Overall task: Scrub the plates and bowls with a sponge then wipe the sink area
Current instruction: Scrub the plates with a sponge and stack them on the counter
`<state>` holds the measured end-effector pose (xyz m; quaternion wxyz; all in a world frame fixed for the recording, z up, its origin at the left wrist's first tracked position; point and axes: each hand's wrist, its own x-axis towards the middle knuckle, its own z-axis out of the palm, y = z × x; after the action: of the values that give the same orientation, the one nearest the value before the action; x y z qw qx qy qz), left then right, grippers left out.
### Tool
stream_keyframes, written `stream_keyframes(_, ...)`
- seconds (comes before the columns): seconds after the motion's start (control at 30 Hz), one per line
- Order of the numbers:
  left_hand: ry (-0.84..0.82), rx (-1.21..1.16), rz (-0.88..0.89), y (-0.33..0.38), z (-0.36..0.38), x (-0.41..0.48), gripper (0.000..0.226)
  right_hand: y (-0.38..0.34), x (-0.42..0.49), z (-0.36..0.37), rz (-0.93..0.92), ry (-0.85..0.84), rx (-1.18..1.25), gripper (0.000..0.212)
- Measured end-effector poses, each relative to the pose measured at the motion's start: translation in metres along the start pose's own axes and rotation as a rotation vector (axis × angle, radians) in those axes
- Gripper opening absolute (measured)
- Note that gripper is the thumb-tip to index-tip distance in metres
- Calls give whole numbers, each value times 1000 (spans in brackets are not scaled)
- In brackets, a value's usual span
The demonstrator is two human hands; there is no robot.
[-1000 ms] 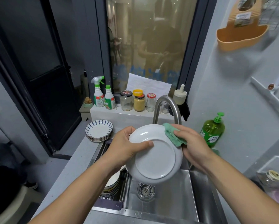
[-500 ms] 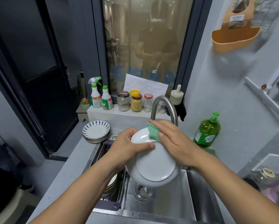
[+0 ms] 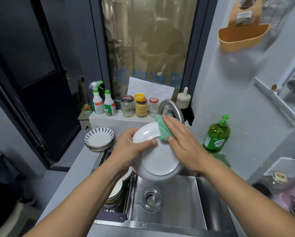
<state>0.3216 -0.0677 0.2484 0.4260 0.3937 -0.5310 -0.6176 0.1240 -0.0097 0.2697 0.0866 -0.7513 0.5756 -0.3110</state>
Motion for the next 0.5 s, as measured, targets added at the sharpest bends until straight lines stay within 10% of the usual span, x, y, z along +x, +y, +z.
stream_keyframes(0.5, 251, -480, -105, -18, 15, 9, 51, -21, -16, 45, 545, 476, 478, 36)
